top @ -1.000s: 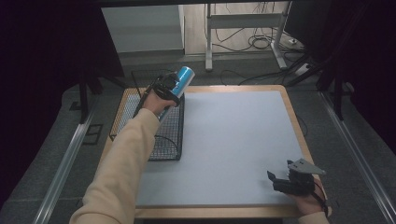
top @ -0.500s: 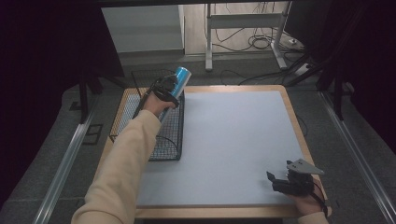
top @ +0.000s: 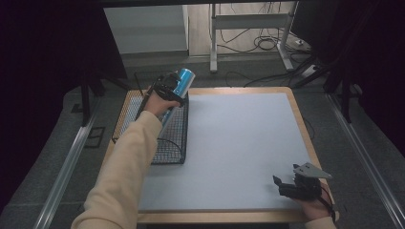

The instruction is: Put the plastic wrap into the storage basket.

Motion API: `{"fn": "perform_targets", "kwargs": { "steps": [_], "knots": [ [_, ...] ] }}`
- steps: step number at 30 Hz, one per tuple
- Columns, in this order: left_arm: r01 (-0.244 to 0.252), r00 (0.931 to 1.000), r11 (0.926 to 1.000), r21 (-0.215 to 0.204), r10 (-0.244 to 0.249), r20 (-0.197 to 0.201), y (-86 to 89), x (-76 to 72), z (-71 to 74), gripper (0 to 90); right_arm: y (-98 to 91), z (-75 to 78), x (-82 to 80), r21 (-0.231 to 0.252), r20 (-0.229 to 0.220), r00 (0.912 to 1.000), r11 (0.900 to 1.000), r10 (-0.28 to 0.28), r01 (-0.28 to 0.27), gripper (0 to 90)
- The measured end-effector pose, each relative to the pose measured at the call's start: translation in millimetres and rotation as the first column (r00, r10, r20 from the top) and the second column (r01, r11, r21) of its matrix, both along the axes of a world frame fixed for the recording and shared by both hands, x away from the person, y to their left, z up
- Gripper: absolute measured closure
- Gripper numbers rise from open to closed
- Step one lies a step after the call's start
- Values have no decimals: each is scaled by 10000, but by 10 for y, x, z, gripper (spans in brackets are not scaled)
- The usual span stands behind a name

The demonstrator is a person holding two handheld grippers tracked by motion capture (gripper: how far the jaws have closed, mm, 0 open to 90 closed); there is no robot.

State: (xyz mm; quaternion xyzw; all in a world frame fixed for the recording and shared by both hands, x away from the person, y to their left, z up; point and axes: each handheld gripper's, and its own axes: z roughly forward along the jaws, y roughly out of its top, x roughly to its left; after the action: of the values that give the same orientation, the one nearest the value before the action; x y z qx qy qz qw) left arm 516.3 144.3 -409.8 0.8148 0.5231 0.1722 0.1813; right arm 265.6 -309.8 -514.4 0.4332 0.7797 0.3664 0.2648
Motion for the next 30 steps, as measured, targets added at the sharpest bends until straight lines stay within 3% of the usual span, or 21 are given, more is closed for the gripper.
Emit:
{"fn": "perform_targets", "kwargs": {
  "steps": [4, 14, 16, 19, 26, 30],
  "knots": [
    [279, 9979, 9977, -619, -242, 604, 11, -165, 140, 197, -1, 4, -1, 31, -4, 10000, 10000, -42, 42, 136],
    [1113, 9904, 9806, -1615, -961, 989, -11, -608, 334, 200, -6, 9, -6, -7, 34, 9999, 9999, -141, 141, 135],
    [1431, 9856, 9735, -1785, -1236, 1158, -56, -727, 369, 203, 2, 6, -7, 13, 11, 9999, 9999, -151, 151, 135],
    [1980, 9748, 9669, -1607, -1770, 1360, -147, -907, 407, 203, 9, 4, -6, 3, -5, 9999, 9999, -149, 149, 136],
    [2996, 9490, 9332, -1986, -2701, 1625, -385, -1298, 364, 197, 25, 9, -25, -8, 19, 9999, 9999, -132, 132, 135],
    [3549, 9306, 9014, -2481, -3151, 1861, -447, -1516, 298, 193, 27, 10, -26, -9, 31, 10000, 10000, -91, 91, 135]
  ]
}}
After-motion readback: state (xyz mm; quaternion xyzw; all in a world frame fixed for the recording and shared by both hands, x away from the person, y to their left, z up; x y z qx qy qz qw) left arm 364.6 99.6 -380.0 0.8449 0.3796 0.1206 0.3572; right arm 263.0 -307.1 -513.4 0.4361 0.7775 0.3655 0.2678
